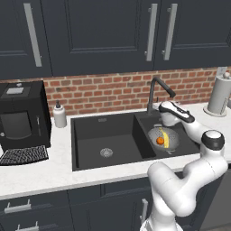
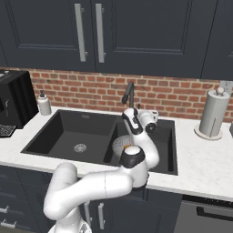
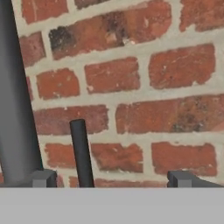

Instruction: Put the colander in the sink, put the tangerine, banana in the colander, and turn on the sink faucet and pour water over the colander.

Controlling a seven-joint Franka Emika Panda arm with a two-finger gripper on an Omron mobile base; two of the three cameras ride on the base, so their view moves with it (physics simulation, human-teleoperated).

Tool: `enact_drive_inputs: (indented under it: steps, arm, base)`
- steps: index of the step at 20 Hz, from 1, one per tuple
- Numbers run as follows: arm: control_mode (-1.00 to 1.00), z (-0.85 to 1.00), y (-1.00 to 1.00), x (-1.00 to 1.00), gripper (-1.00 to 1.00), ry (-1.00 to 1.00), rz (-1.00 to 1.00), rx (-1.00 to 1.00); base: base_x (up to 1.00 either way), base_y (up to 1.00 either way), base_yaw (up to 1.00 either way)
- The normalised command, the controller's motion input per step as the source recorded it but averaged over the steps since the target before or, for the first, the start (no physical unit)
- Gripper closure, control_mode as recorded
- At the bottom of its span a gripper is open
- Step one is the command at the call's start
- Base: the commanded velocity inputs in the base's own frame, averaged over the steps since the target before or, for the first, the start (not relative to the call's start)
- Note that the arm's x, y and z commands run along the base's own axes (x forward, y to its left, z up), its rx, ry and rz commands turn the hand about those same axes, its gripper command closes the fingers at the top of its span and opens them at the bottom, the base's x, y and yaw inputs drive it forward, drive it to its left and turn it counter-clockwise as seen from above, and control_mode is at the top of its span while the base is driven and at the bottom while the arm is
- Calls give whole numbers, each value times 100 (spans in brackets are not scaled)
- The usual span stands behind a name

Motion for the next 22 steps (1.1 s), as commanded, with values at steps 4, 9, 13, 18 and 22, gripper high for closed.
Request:
enact_drive_inputs:
  steps: [4, 9, 13, 18, 22]
  arm:
    - [-100, 0, 23, 14, -100, 0, -5, 0]
    - [-100, 0, 8, 8, -100, 0, -3, 0]
    - [-100, 0, 1, 17, -100, 0, -2, 0]
    - [-100, 0, 0, 14, -100, 0, -1, 0]
    - [-100, 0, 0, 7, -100, 0, 0, 0]
  base:
    - [0, 0, 0]
    - [0, 0, 0]
    - [0, 0, 0]
    - [0, 0, 0]
    - [0, 0, 0]
